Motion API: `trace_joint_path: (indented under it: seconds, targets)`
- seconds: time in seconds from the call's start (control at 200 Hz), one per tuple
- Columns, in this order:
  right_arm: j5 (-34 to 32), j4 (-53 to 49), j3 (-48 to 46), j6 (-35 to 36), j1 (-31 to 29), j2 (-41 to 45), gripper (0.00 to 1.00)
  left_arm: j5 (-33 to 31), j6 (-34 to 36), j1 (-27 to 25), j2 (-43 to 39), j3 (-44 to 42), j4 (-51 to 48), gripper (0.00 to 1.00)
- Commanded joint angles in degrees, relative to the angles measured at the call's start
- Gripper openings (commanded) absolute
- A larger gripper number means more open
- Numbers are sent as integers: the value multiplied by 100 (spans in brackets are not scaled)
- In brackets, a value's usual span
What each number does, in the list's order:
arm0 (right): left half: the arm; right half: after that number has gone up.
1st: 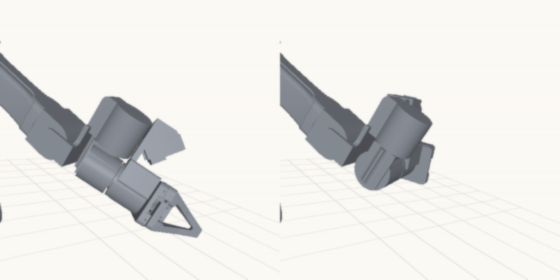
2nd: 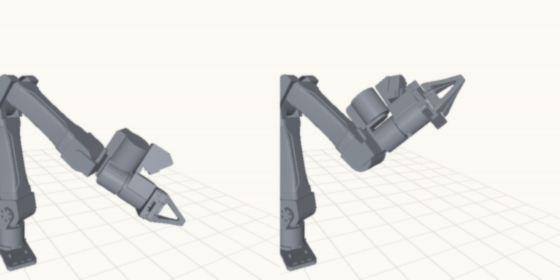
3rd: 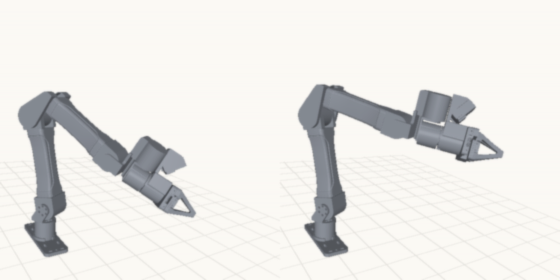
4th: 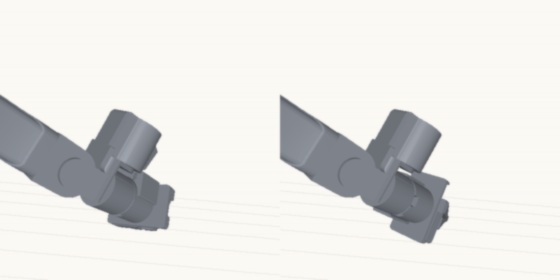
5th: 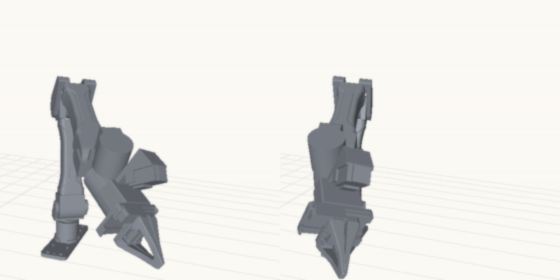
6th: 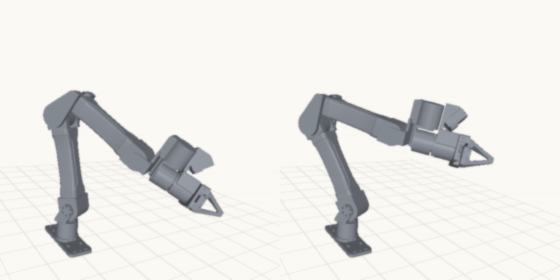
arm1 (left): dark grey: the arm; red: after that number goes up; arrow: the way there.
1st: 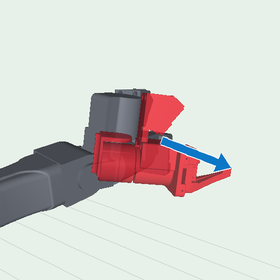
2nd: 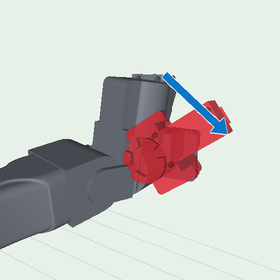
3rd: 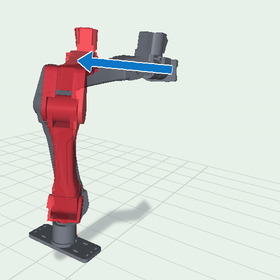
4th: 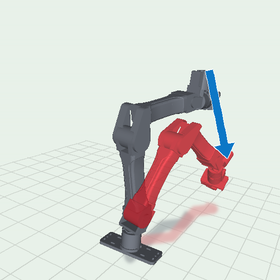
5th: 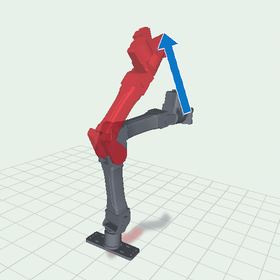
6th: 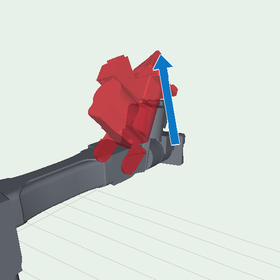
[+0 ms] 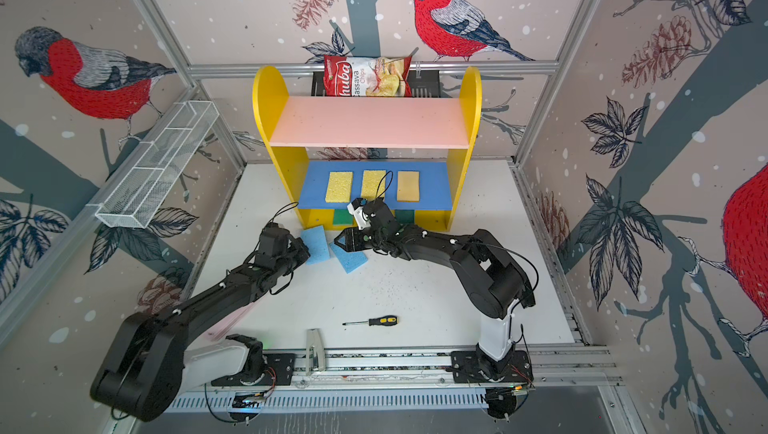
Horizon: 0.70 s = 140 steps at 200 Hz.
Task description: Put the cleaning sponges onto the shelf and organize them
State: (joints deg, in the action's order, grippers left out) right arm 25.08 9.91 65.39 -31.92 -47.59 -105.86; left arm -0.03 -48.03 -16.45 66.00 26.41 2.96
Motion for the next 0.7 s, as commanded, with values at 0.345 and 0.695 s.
trace_joint_path:
  seconds: [0.345,0.695]
  targets:
    - [648,628,243,-401,25,-53,65,439,-89,-41,-1233,-33,-608,0]
    - [849,614,740,-527,-227,-533,65,554,-97,-201,-1414,30,-488,0]
